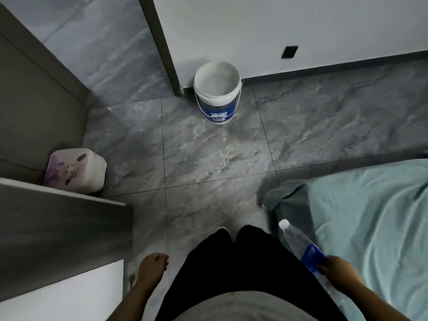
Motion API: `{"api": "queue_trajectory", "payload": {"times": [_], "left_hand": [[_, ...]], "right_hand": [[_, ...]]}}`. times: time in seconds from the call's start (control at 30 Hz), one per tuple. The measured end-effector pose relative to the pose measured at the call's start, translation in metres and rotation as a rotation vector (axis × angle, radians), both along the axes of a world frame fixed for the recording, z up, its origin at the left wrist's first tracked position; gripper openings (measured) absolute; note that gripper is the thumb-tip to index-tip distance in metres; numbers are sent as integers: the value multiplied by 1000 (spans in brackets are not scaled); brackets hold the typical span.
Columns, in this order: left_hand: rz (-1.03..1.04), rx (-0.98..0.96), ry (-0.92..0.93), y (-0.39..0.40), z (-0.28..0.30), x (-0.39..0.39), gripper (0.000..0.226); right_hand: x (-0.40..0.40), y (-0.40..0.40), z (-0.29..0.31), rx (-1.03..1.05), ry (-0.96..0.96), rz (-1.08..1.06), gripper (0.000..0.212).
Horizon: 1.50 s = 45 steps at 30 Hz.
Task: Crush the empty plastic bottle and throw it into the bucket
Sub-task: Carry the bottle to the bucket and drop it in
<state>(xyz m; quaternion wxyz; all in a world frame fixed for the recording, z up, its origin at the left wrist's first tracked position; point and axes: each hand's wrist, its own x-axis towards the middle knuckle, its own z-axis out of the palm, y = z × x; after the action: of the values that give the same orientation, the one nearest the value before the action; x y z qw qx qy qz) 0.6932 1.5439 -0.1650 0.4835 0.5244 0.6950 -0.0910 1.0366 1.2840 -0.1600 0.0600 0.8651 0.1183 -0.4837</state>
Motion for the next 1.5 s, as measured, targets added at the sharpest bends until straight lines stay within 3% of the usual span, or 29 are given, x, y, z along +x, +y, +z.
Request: {"api": "queue_trajectory", "payload": {"times": [0.3,0.47,0.6,0.83,0.97,1.13,1.33,1.5], "left_hand": [[-7,40,-85,125,-11,103,26],[35,-23,-31,152,-12,134,27],[59,-18,25,168,-5,147,22],[-77,-66,117,224,4,165,29],[-25,-86,93,284,-6,184,26],[130,-125,14,370,-18,216,29],[98,-81,-79,450,-16,286,22],[86,-80,-108,489,-24,350,22]], "right_hand": [[75,82,-9,-42,49,-65,13],[136,162,-10,37,33,-92,22],[178,228,-7,109,-24,-38,17],[215,308,-9,124,-26,23,19],[226,334,-17,49,11,-8,14],[238,358,-17,-46,95,-13,26],[266,403,-8,-70,151,-111,21],[308,469,-11,-17,83,-102,20]]}}
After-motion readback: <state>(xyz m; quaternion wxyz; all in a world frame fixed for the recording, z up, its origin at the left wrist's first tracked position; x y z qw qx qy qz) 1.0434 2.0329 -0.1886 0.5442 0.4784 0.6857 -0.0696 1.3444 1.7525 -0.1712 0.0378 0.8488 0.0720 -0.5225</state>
